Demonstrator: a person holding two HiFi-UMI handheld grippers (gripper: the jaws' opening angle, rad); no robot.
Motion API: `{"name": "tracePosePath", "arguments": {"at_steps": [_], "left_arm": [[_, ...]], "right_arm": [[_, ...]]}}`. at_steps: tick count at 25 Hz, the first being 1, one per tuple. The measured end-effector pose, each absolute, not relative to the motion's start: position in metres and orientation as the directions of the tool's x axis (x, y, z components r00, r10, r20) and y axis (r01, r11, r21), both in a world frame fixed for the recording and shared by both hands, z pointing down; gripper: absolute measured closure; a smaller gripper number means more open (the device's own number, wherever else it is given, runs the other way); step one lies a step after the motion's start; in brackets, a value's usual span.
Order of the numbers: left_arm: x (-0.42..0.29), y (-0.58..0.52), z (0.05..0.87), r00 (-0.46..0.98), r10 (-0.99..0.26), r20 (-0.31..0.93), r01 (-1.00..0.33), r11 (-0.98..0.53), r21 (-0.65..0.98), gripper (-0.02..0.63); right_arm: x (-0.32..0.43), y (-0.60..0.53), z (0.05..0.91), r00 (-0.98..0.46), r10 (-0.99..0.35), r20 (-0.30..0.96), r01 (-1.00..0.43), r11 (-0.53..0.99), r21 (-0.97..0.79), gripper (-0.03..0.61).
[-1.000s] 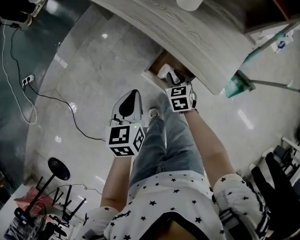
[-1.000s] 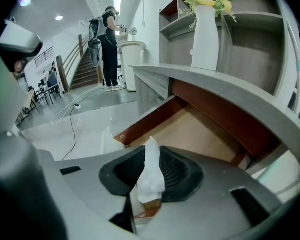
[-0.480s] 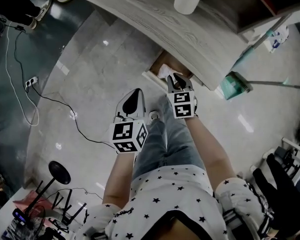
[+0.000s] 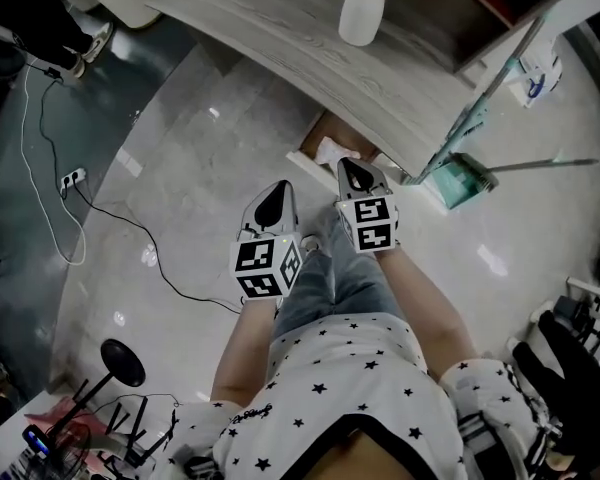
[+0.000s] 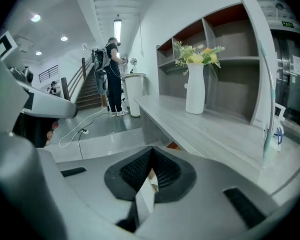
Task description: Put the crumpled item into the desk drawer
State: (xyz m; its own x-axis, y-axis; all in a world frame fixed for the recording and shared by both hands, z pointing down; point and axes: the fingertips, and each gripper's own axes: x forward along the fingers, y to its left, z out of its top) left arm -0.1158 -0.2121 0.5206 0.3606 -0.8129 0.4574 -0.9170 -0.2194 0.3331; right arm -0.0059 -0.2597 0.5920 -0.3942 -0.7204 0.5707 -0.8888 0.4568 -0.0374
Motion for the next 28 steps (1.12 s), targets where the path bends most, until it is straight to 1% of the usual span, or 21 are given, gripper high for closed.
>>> {"name": "tracePosePath", "arguments": {"at_steps": [14,28], "left_arm": [[-0.109,-0.188,0.482,0.404,-0.819,0.407,-0.903,-0.289,0.317,0.601],[-0.106,-0.17,0.455,0.43,-0.822,0.374,-0.897,-0.341,0.28,0.601]], "right_arm": [[-0.002,-0.224,0.495,-0.449,-0.789,0.42,-0.884,0.459,-0.082,0.584],[0.007,-0.197,0.453,-0.469,-0.811,0.35,-0.881,0.459,-0.117,0.584]]}}
